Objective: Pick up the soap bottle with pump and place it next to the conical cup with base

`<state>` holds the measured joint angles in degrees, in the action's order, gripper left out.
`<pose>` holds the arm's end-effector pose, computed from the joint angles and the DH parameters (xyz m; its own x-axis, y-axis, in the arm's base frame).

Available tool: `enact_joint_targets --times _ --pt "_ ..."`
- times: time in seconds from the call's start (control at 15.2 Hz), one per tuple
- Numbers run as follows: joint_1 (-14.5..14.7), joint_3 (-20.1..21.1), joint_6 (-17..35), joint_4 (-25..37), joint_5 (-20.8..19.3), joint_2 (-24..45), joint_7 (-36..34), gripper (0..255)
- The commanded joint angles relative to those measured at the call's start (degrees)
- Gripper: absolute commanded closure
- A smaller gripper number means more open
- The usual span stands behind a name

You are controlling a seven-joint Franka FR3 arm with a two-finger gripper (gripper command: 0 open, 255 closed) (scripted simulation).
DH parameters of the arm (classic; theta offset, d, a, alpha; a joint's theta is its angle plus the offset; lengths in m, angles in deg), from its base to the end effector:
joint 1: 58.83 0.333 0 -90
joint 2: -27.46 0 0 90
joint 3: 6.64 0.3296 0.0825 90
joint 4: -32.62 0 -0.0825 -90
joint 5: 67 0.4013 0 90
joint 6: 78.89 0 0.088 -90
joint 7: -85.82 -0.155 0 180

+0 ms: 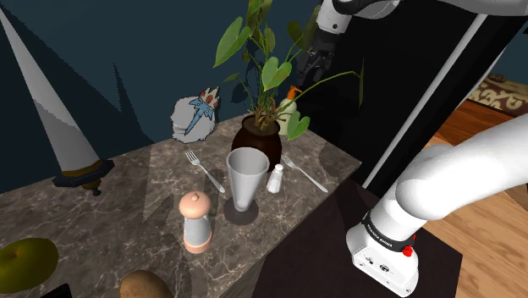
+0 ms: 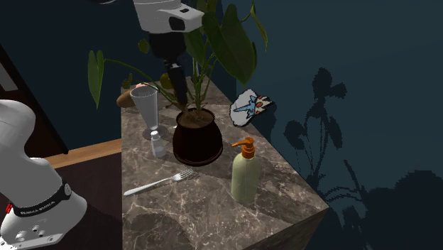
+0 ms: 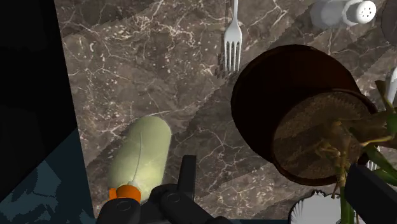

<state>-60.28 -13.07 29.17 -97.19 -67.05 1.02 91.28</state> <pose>0.4329 -0.0635 0.5037 0.9959 -0.0339 0.0835 -0.0306 -0.9987 -0.0413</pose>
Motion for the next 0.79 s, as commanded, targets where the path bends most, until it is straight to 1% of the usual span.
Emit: enact_joint_targets --times 0.0,0.33,0.73 --pt "-0.34 -1.22 1.58 1.75 -0.18 3.70 1.57 0" --pt "-1.26 -4.27 4.98 7.38 0.23 13.71 5.87 0" --pt "-2.76 -7.12 7.27 16.45 2.32 26.42 11.17 0"
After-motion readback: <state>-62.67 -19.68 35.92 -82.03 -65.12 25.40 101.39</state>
